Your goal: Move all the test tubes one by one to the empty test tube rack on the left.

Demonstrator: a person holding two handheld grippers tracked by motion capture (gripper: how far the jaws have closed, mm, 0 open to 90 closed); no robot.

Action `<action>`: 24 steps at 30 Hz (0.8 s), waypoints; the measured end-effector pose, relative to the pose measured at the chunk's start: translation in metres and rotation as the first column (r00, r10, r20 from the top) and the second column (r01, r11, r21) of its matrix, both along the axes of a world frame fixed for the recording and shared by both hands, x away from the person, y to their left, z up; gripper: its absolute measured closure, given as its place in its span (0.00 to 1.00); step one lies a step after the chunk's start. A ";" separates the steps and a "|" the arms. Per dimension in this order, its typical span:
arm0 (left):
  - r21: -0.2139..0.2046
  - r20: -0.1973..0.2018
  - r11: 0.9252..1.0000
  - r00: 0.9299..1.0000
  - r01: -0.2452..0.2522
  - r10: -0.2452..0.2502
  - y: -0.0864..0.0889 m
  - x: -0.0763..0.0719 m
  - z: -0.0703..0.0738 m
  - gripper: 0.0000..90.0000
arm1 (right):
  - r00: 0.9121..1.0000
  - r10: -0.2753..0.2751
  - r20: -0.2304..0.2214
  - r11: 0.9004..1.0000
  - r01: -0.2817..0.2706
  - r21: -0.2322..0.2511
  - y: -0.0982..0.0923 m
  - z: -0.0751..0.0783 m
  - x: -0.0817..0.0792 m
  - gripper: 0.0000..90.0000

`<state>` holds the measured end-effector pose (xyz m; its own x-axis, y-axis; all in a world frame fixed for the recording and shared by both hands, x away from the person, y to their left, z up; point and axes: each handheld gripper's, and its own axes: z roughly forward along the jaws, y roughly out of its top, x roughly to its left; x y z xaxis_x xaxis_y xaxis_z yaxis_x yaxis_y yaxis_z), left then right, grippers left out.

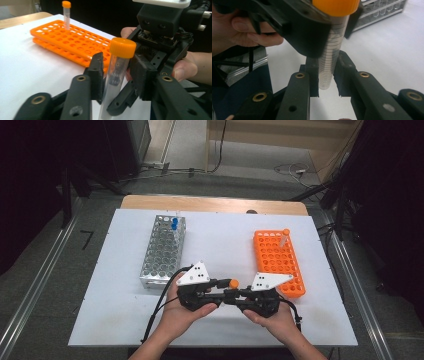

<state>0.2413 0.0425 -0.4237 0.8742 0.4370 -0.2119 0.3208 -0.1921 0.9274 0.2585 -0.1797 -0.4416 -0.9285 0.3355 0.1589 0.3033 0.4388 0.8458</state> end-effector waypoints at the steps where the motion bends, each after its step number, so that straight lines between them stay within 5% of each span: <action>1: 0.000 0.001 1.000 1.000 0.005 -0.005 -0.001 0.000 0.000 0.76 | 1.000 0.004 0.000 1.000 -0.004 -0.001 0.001 0.000 0.000 0.81; 14: 0.014 0.042 0.999 0.999 -0.030 0.030 0.000 -0.001 0.000 0.83 | 1.000 0.015 -0.009 1.000 -0.015 -0.002 -0.002 0.000 0.001 0.78; 24: -0.002 0.050 0.994 0.993 -0.108 0.108 0.018 0.006 0.004 0.83 | 0.998 -0.037 0.045 0.999 0.036 0.030 -0.027 0.009 0.002 0.40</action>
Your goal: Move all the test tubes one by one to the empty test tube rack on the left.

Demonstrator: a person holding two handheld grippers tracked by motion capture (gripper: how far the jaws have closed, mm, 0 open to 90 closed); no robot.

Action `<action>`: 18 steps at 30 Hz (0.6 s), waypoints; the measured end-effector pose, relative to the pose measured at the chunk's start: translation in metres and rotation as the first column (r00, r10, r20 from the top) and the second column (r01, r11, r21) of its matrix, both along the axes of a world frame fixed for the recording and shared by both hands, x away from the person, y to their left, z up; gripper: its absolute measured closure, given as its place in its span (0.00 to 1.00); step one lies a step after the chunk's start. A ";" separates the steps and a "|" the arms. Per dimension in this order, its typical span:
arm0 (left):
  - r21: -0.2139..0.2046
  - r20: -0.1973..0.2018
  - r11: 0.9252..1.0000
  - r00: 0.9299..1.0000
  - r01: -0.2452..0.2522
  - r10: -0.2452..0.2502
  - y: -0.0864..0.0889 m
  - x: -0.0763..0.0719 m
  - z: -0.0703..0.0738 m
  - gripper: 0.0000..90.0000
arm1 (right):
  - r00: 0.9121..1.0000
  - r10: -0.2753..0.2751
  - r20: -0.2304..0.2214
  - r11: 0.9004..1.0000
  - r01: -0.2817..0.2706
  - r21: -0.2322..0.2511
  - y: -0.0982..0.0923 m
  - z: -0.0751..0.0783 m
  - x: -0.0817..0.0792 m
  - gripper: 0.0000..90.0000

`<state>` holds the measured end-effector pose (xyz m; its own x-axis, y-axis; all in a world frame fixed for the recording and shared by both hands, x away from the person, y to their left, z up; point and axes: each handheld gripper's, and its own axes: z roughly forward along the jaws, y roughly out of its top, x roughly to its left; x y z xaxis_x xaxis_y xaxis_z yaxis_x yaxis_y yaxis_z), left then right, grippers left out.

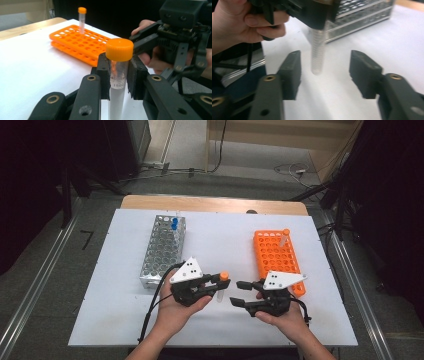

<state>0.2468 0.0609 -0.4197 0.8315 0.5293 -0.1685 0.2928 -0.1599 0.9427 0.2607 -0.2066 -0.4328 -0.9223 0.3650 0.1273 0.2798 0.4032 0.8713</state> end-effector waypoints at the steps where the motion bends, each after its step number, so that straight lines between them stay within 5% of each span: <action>1: -0.003 0.002 1.000 1.000 -0.013 0.013 0.003 0.001 0.001 0.83 | 1.000 -0.008 -0.001 1.000 0.008 0.004 -0.003 0.000 0.001 0.36; 9: -0.019 0.021 0.996 0.996 -0.085 0.086 0.028 0.009 0.008 0.83 | 0.995 -0.096 -0.001 0.995 0.096 0.006 -0.038 0.001 0.007 0.15; 18: -0.057 0.059 0.977 0.976 -0.207 0.210 0.065 0.018 0.021 0.83 | 0.985 -0.172 0.000 0.985 0.172 0.004 -0.072 0.000 0.011 0.02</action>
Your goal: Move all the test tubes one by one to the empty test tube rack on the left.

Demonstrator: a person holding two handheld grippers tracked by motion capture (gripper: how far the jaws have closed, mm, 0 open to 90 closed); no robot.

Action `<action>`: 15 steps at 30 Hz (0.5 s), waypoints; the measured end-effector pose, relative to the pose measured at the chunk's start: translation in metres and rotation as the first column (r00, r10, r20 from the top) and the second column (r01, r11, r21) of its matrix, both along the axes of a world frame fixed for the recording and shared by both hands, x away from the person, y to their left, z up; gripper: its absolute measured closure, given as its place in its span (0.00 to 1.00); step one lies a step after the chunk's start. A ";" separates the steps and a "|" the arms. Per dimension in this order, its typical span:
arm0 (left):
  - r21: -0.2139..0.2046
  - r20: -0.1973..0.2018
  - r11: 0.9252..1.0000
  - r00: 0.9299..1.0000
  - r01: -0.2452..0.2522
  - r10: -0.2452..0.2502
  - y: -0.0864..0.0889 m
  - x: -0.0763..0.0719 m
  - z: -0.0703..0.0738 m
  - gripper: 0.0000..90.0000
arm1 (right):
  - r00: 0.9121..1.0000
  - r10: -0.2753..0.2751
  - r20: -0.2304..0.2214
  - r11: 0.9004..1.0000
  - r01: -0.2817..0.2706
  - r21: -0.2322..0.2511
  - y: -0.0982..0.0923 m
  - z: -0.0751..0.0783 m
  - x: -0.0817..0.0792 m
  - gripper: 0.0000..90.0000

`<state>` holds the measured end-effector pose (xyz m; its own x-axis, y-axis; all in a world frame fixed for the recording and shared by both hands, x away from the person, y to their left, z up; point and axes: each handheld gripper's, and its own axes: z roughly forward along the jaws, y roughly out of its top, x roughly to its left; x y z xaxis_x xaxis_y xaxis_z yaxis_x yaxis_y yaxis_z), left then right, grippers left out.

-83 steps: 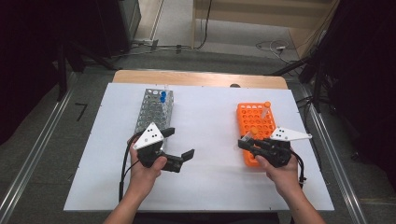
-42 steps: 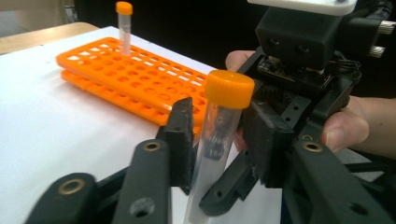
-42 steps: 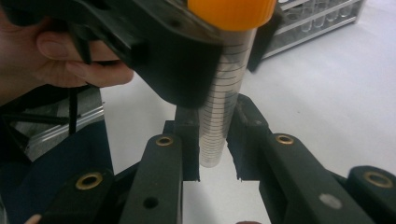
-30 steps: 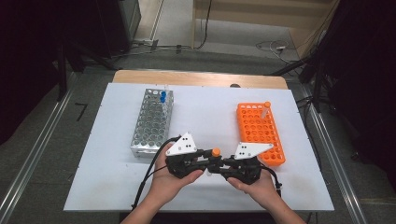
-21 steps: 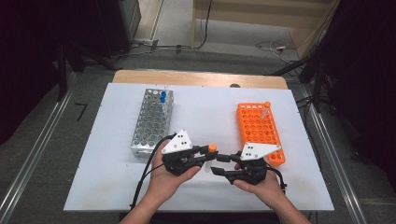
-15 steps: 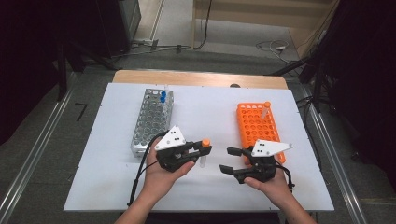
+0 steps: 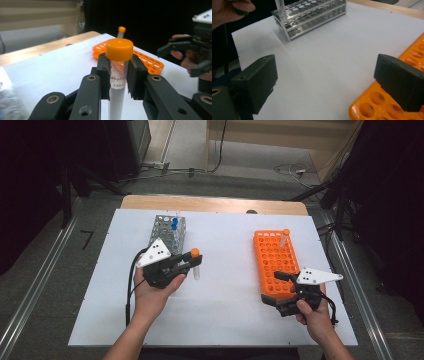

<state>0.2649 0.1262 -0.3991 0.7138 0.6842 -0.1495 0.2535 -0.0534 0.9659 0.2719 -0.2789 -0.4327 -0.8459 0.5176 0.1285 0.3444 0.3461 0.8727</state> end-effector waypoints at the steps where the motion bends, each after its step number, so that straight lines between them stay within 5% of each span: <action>1: -0.004 0.002 1.000 1.000 -0.015 0.015 0.004 0.001 0.001 0.83 | 1.000 -0.002 0.000 1.000 0.002 -0.005 -0.003 -0.001 0.001 0.02; 9: -0.020 0.019 0.995 0.995 -0.094 0.095 0.028 0.013 0.006 0.83 | 0.997 -0.065 -0.030 0.998 0.066 0.001 -0.026 -0.008 0.015 0.00; 15: -0.039 0.034 0.985 0.985 -0.167 0.168 0.038 0.027 0.008 0.83 | 0.994 -0.111 -0.020 0.994 0.111 -0.004 -0.039 -0.011 0.021 0.00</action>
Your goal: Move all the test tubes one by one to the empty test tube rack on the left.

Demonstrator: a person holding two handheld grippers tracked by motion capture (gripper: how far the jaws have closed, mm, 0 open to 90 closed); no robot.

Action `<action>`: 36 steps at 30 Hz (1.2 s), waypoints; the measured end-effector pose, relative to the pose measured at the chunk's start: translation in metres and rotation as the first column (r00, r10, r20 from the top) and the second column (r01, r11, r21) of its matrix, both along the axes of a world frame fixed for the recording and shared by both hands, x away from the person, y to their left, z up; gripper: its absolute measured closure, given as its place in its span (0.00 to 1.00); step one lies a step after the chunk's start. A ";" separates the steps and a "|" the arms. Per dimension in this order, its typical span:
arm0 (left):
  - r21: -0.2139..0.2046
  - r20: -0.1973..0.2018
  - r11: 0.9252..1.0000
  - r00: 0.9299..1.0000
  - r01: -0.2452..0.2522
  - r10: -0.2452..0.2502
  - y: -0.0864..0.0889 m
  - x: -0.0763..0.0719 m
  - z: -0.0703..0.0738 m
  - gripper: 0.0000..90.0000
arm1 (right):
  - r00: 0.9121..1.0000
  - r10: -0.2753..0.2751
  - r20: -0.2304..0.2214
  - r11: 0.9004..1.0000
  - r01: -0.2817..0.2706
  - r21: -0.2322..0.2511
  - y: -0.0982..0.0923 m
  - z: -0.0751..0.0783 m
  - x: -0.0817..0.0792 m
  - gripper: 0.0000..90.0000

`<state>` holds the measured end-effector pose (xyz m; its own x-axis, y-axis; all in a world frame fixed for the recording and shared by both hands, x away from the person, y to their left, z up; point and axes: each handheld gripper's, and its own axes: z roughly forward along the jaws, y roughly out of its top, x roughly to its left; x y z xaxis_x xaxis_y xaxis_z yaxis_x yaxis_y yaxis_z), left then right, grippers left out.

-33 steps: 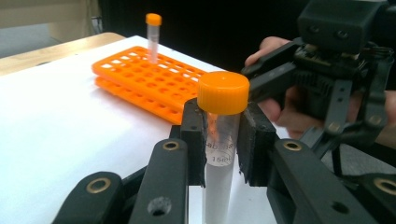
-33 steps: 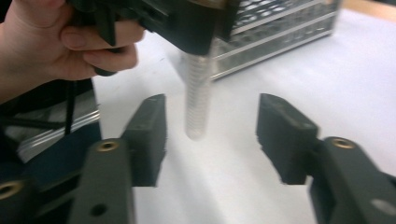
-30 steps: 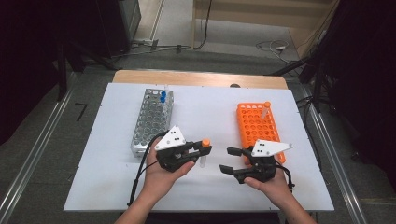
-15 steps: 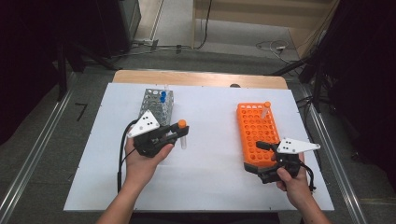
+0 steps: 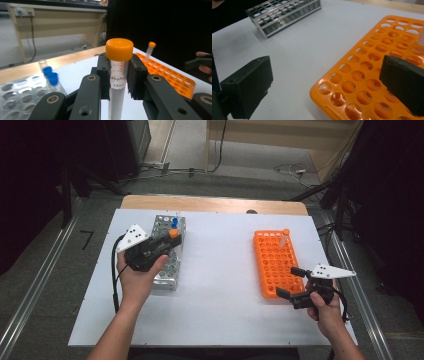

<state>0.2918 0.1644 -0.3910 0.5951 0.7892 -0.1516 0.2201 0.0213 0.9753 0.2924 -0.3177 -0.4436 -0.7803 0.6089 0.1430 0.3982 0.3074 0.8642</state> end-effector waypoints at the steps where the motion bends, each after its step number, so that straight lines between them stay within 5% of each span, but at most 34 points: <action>1: -0.004 -0.003 1.000 1.000 -0.012 0.012 0.001 0.003 0.000 0.83 | 1.000 -0.003 -0.001 1.000 0.003 0.000 -0.001 0.000 0.000 0.00; 8: -0.014 -0.016 0.994 0.994 -0.109 0.109 0.006 0.028 -0.007 0.83 | 1.000 -0.019 0.005 1.000 0.019 -0.001 -0.003 -0.001 0.001 0.00; 22: -0.007 -0.051 0.970 0.968 -0.245 0.244 0.009 0.061 -0.029 0.83 | 0.999 -0.031 0.011 1.000 0.031 0.002 -0.005 -0.001 0.002 0.00; 30: 0.009 -0.061 0.972 0.970 -0.236 0.236 0.004 0.066 -0.034 0.83 | 0.999 -0.035 0.011 0.999 0.035 0.002 -0.006 -0.002 0.003 0.00; 36: 0.073 -0.086 0.969 0.966 -0.236 0.242 0.000 0.066 -0.036 0.83 | 0.999 -0.036 0.011 0.999 0.036 -0.003 -0.005 -0.002 0.003 0.00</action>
